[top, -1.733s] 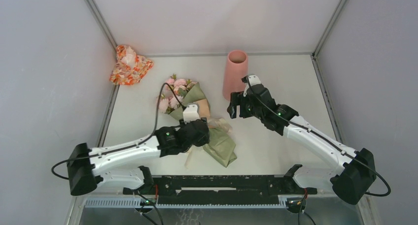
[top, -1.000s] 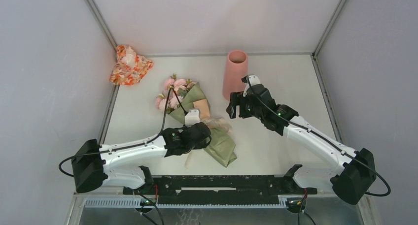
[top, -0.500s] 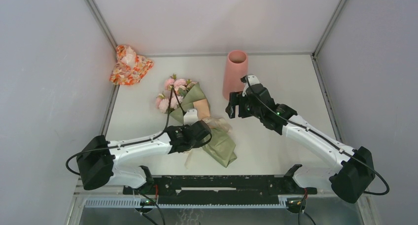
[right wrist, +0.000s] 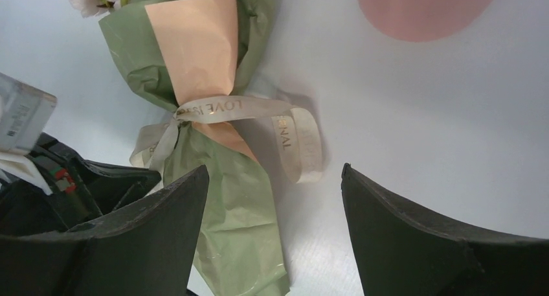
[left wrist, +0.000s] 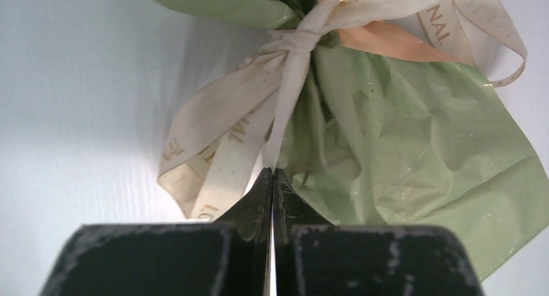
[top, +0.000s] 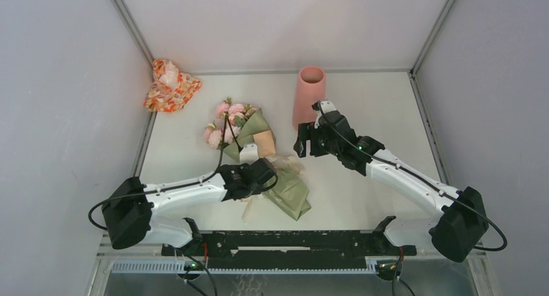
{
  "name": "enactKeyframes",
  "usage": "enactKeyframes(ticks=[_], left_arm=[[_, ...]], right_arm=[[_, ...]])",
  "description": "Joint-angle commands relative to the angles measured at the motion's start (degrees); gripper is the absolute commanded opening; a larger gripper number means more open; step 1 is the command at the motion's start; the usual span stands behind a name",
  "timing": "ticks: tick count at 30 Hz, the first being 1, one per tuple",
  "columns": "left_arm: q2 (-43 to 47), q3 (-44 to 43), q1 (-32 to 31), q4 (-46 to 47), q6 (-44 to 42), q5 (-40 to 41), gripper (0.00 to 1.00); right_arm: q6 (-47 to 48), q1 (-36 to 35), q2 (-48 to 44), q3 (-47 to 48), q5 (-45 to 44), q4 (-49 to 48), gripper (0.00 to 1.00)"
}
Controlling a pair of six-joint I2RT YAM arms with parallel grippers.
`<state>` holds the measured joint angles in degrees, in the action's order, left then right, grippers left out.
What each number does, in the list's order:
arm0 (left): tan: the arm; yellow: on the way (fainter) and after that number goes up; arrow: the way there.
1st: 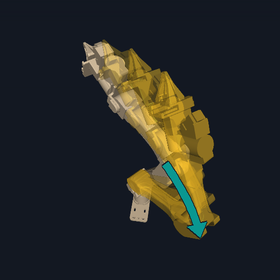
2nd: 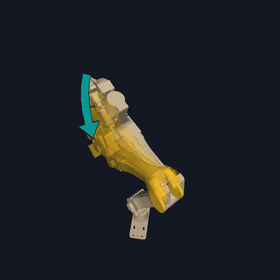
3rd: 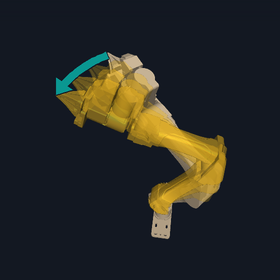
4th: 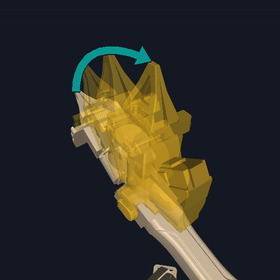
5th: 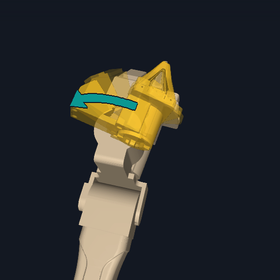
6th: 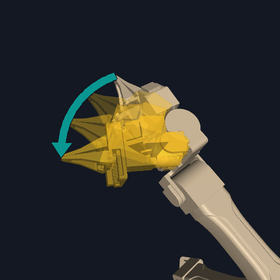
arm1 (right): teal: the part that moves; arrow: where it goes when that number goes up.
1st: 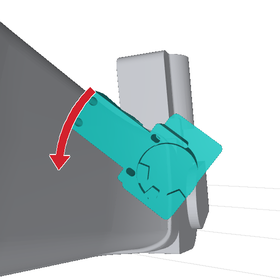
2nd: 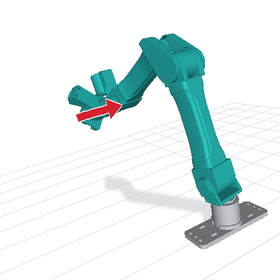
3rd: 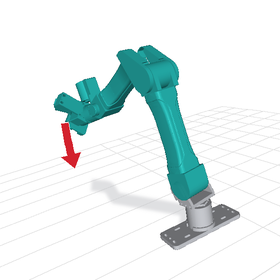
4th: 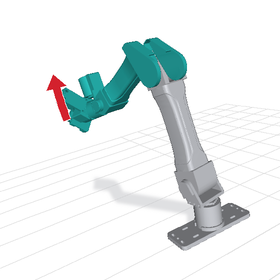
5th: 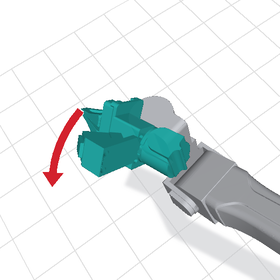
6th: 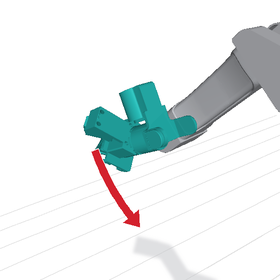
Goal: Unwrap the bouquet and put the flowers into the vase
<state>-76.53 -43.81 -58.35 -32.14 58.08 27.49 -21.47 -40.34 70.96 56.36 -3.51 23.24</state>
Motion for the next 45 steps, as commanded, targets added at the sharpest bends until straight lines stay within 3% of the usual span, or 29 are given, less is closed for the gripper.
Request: enactKeyframes(ticks=[1,14,22,36,45], left_arm=[[6.7,-0.7,0.3,-5.4,2.0,4.4,0.0],[20.6,-0.2,2.4,-14.2,3.3,8.8,0.0],[24.3,-1.1,4.4,-18.1,2.7,9.8,0.0],[33.3,-11.8,5.9,-29.7,2.0,15.2,0.0],[31.6,-22.4,6.0,-27.3,-4.3,16.6,0.0]], right_arm=[[-1.7,-2.3,1.6,0.2,1.5,-3.0,0.84],[-2.9,-5.9,11.5,0.2,4.9,-8.0,0.8],[-2.5,-5.9,16.0,0.9,5.8,-9.4,0.78],[-0.9,-8.5,18.1,3.0,3.7,-8.1,0.74],[-1.3,-11.5,17.6,4.6,4.1,-8.0,0.74]])
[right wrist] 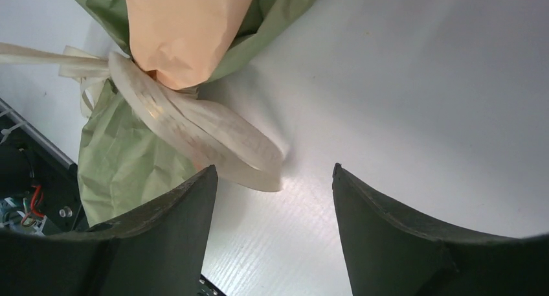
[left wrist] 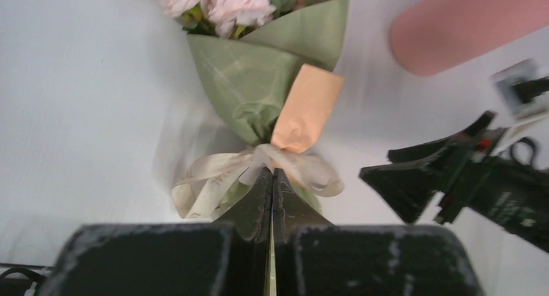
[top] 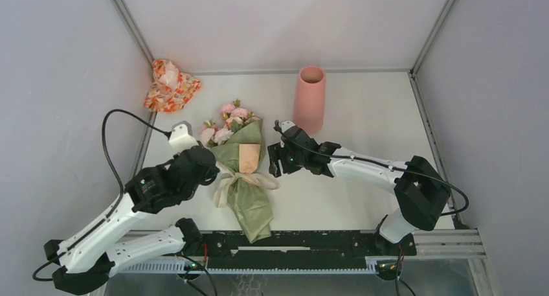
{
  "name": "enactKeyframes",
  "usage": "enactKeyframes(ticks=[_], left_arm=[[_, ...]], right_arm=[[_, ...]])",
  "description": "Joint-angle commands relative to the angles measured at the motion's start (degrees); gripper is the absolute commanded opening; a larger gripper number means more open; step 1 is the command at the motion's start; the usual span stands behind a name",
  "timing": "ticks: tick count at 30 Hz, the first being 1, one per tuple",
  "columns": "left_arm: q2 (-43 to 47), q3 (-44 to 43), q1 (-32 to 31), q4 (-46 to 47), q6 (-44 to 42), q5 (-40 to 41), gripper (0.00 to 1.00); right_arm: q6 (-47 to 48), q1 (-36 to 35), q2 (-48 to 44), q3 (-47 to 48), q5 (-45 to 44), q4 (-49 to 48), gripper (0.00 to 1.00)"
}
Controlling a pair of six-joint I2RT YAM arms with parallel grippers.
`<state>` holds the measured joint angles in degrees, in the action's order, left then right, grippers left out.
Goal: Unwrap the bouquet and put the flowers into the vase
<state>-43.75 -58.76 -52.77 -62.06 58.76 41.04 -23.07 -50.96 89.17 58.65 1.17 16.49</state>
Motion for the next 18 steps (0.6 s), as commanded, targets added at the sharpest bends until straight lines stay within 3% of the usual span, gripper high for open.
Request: enactKeyframes(ticks=[1,9,18], left_arm=[[-2.0,-10.3,0.5,3.4,-6.8,3.2,0.0],[-14.0,-31.7,2.3,7.5,-19.9,1.3,0.0],[-27.7,-48.1,7.9,11.6,-26.2,-9.4,0.0]], right_arm=[[0.3,-1.0,-0.8,2.3,-0.6,-1.3,0.74],[0.3,-2.4,-3.7,2.3,-1.1,0.1,0.74],[1.0,-4.2,-5.9,2.1,-5.4,2.1,0.74]])
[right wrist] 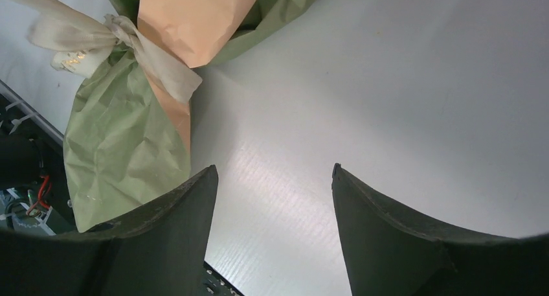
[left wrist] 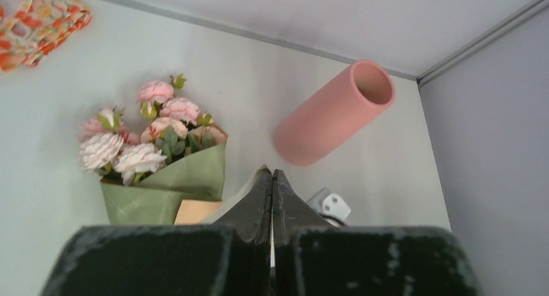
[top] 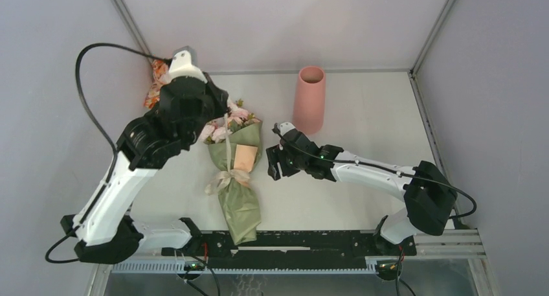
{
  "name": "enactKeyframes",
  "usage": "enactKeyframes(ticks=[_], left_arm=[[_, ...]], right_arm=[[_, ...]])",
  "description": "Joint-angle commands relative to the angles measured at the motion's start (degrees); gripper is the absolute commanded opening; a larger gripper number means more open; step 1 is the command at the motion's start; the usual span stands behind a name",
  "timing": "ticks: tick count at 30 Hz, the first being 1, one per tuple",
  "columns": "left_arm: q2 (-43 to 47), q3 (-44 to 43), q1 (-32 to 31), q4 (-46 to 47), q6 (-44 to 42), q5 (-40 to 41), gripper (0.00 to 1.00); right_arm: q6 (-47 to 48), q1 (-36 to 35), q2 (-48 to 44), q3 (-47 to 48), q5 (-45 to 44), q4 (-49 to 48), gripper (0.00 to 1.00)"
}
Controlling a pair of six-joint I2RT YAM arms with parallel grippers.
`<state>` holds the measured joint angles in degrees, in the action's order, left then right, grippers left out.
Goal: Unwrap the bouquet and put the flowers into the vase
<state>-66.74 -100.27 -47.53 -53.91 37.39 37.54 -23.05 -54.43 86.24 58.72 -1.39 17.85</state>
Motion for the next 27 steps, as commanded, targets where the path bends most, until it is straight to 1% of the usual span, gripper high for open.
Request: enactKeyframes(ticks=[1,5,8,11,14,16,18,19,21,23,25,27], left_arm=[[-6.9,-9.4,3.6,3.4,-5.2,-7.1,0.0],[-14.5,-22.4,8.7,1.5,-6.2,-13.4,0.0],[-20.4,-32.9,11.1,-0.3,-6.2,-18.7,0.0],[-24.8,-39.2,13.3,0.7,-4.7,-24.4,0.0],[-26.8,-40.3,15.9,4.4,-1.8,-31.0,0.0],[-27.0,-39.1,17.4,7.6,-0.4,-34.7,0.0],[-24.7,-34.2,18.4,13.8,0.7,-38.6,0.0],[-22.8,-30.1,18.8,18.2,1.3,-40.9,0.0],[-19.5,-23.1,19.2,26.1,2.2,-42.8,0.0],[-19.0,-25.2,19.7,27.0,1.1,-42.2,0.0],[-19.8,-30.6,20.6,23.7,-0.1,-40.8,0.0],[-19.4,-33.5,21.6,22.9,-0.9,-39.7,0.0]], right_arm=[[1.1,-0.8,-3.4,1.8,-3.0,0.7,0.74],[1.5,-0.8,-5.4,0.8,-3.8,1.1,0.74],[1.5,-0.9,-6.5,-0.1,-4.3,1.5,0.74],[1.3,-0.8,-7.3,-0.6,-4.4,1.4,0.74],[1.3,-0.9,-7.8,-0.6,-4.7,1.8,0.74],[1.3,-0.9,-8.1,-0.6,-4.8,2.1,0.74],[1.3,-1.0,-8.5,-0.6,-4.8,2.0,0.74],[1.3,-1.0,-8.7,-0.6,-4.8,2.0,0.74],[1.2,-1.1,-9.0,-0.6,-4.5,1.8,0.74],[1.3,-1.1,-9.2,-0.7,-3.8,1.4,0.74],[1.4,-1.5,-9.0,-0.6,-2.7,0.6,0.74],[1.8,-1.9,-8.1,-0.6,0.0,-0.7,0.74]])
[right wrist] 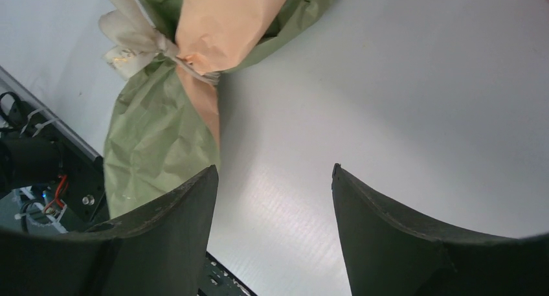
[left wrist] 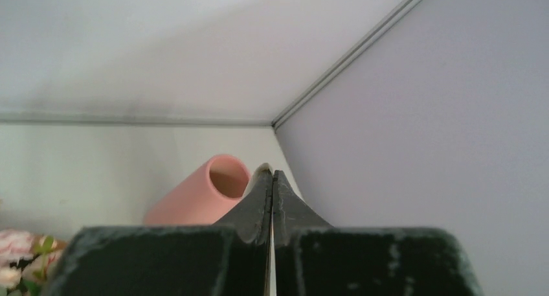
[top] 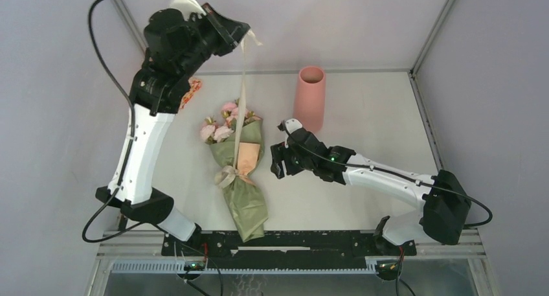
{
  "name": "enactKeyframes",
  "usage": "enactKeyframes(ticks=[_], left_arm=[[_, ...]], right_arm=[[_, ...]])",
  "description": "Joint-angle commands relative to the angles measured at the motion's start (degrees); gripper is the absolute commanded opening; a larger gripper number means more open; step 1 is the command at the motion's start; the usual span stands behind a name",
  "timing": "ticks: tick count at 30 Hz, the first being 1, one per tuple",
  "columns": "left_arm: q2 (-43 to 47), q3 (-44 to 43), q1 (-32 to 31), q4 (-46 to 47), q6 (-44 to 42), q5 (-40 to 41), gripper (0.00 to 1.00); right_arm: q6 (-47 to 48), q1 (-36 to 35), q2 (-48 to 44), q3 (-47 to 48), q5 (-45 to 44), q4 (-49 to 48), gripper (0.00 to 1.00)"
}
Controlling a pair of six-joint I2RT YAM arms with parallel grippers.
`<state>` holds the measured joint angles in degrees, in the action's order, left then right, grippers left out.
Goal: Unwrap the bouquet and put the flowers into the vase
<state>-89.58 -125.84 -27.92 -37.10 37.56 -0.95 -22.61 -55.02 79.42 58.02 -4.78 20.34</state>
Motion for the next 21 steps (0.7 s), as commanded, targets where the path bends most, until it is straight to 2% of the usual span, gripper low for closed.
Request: enactKeyframes(ticks=[1,6,13,16,18,21], left_arm=[[4.3,-8.1,2.4,6.4,-1.5,-0.4,0.0],[10.8,-5.6,3.2,7.8,-5.0,6.7,0.02],[21.2,8.1,3.2,10.6,-8.2,12.7,0.04],[23.7,10.9,3.2,10.6,-9.4,14.5,0.05],[24.7,11.8,3.2,10.0,-10.1,15.6,0.05],[25.9,12.7,3.2,9.3,-11.4,17.8,0.05]], right_arm=[[1.4,-1.5,-0.5,0.1,4.1,-3.8,0.74],[1.4,-4.4,5.0,2.1,9.6,-5.1,0.74],[1.8,-8.0,17.0,7.1,12.2,-5.4,0.74],[1.7,-8.2,20.8,8.6,13.9,-6.2,0.72],[1.7,-8.2,22.9,9.6,14.9,-6.4,0.65],[1.8,-8.2,25.0,10.7,16.0,-6.4,0.42]])
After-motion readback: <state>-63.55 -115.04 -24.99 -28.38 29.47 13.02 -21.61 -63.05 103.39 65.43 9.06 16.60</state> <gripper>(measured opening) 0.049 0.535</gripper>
